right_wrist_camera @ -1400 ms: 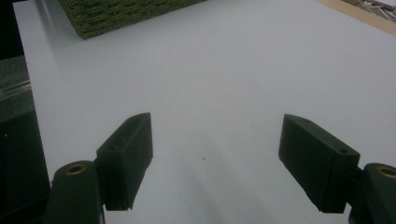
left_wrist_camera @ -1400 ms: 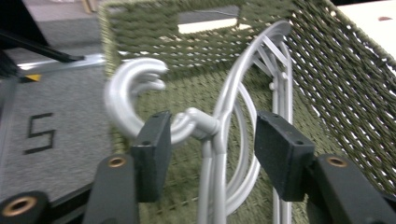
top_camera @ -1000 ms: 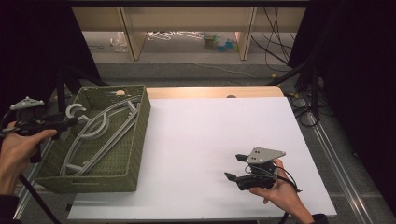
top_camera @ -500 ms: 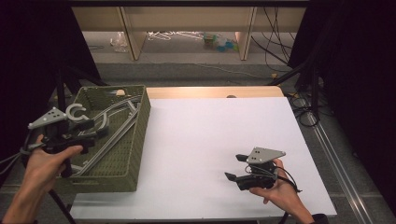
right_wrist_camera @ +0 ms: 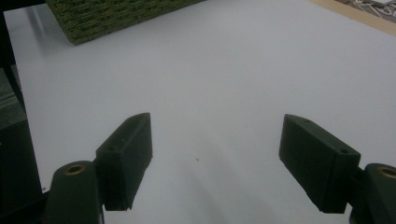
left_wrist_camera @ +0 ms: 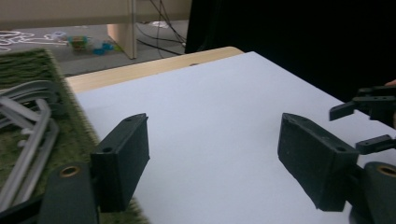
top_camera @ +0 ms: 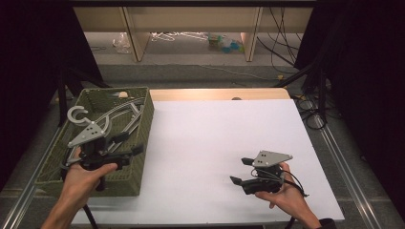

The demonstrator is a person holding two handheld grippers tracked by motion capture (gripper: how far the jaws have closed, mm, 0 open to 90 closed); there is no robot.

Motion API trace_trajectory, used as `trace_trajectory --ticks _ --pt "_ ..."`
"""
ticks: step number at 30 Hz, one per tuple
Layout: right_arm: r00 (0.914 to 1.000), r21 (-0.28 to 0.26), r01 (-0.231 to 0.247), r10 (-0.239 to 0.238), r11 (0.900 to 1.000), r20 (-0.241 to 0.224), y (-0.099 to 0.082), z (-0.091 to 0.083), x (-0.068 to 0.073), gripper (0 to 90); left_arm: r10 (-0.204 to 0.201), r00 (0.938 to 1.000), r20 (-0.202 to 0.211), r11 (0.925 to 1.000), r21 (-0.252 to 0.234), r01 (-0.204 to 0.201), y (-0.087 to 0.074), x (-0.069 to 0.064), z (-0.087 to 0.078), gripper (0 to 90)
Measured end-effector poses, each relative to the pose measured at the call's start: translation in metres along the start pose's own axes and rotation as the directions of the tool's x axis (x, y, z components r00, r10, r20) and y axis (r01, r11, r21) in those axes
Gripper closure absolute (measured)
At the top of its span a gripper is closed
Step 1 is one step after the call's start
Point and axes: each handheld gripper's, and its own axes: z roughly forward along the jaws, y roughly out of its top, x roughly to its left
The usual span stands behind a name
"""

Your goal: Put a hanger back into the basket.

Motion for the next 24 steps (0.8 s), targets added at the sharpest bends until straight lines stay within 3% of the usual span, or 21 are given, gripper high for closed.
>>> trace_trajectory --ticks 3,5,9,10,17,24 --pt "1.0000 -0.006 -0.005 0.005 1.0000 -0.005 -0.001 0.001 -0.001 26.3 0.044 0.9988 0.023 0.9990 0.011 -0.044 -0.005 -0.012 0.008 22.9" --pt "0.9999 -0.007 -0.012 0.012 0.9999 -0.009 -0.002 0.001 -0.001 25.7 0.038 0.9988 0.031 0.9992 0.009 -0.039 -0.008 -0.019 0.014 22.0" --pt "0.9999 -0.010 -0.013 0.013 0.9999 -0.009 -0.003 0.002 -0.001 22.8 0.071 0.9953 0.066 0.9973 0.014 -0.072 -0.018 -0.031 0.026 20.9" --pt "0.9998 -0.011 -0.016 0.015 0.9998 -0.016 -0.004 0.002 -0.001 22.3 0.059 0.9963 0.062 0.9981 0.016 -0.060 -0.020 -0.035 0.029 20.9" --pt "0.9998 -0.010 -0.016 0.015 0.9998 -0.016 -0.005 0.004 -0.001 20.6 0.095 0.9920 0.083 0.9954 -0.013 -0.095 -0.036 -0.049 0.041 22.0" --pt "0.9998 -0.004 -0.012 0.012 0.9999 -0.013 -0.005 0.004 0.002 19.9 0.165 0.9826 0.084 0.9862 -0.010 -0.165 -0.058 -0.065 0.052 21.6"
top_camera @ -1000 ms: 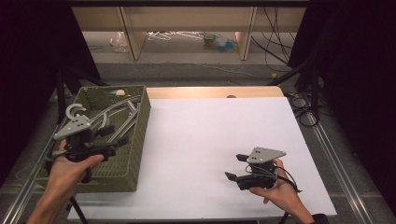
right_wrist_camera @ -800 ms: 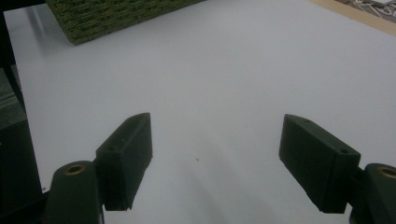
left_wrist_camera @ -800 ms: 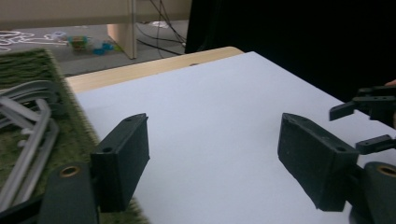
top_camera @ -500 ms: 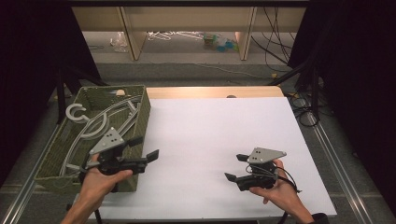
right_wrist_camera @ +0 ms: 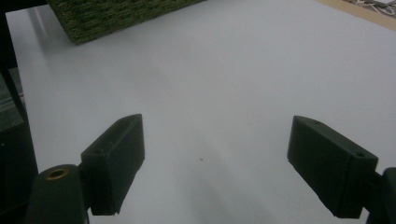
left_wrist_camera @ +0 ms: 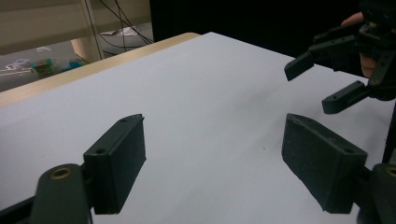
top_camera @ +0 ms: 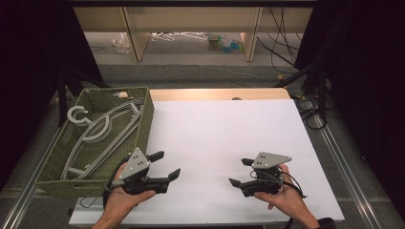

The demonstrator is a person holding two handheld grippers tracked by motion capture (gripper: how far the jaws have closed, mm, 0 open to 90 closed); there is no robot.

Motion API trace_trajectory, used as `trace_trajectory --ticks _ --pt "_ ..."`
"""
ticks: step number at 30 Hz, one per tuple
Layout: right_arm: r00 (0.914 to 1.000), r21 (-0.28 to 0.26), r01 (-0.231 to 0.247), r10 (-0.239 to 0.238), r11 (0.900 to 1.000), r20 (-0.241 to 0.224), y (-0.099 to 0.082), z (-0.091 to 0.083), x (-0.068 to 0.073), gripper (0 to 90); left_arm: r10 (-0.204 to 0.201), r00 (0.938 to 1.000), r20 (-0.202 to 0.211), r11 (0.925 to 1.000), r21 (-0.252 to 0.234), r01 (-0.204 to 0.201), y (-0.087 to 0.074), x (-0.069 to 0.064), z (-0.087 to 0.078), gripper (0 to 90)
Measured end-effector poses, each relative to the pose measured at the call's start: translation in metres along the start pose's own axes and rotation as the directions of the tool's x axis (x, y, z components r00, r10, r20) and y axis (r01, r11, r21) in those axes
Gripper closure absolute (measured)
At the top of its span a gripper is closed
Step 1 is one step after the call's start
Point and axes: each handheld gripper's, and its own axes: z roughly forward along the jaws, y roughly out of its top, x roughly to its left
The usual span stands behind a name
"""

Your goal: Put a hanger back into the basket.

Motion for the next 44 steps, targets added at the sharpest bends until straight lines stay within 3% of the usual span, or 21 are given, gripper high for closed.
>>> trace_trajectory --ticks 3,6,10,13,18,28,44 --pt "1.0000 -0.005 -0.003 0.003 1.0000 0.000 0.000 -0.001 0.003 19.9 -0.012 0.9999 0.006 0.9999 0.004 0.012 -0.011 -0.007 0.004 21.5" --pt "0.9996 -0.026 -0.028 0.028 0.9993 0.003 -0.002 -0.003 0.006 19.5 0.055 0.9985 -0.006 0.9983 0.020 -0.055 -0.020 -0.011 0.008 21.1" --pt "0.9986 -0.054 -0.050 0.051 0.9973 0.014 -0.008 -0.008 0.009 19.9 -0.001 1.0000 -0.003 0.9999 0.016 0.001 -0.025 -0.013 0.011 21.6" --pt "0.9968 -0.063 -0.075 0.077 0.9952 0.021 -0.014 -0.014 0.012 19.9 -0.008 0.9999 0.009 1.0000 -0.003 0.009 -0.025 -0.013 0.011 21.5" --pt "0.9945 -0.080 -0.098 0.101 0.9919 0.027 -0.020 -0.020 0.019 19.4 -0.003 0.9999 -0.010 1.0000 0.002 0.003 -0.026 -0.012 0.010 21.2" --pt "0.9976 -0.075 -0.060 0.063 0.9954 0.031 -0.022 -0.019 0.024 18.8 -0.004 1.0000 0.006 1.0000 0.007 0.004 -0.026 -0.011 0.011 20.0" --pt "0.9975 -0.076 -0.061 0.063 0.9953 0.033 -0.022 -0.019 0.024 18.6 -0.009 0.9999 0.012 0.9999 0.011 0.009 -0.026 -0.010 0.011 19.5"
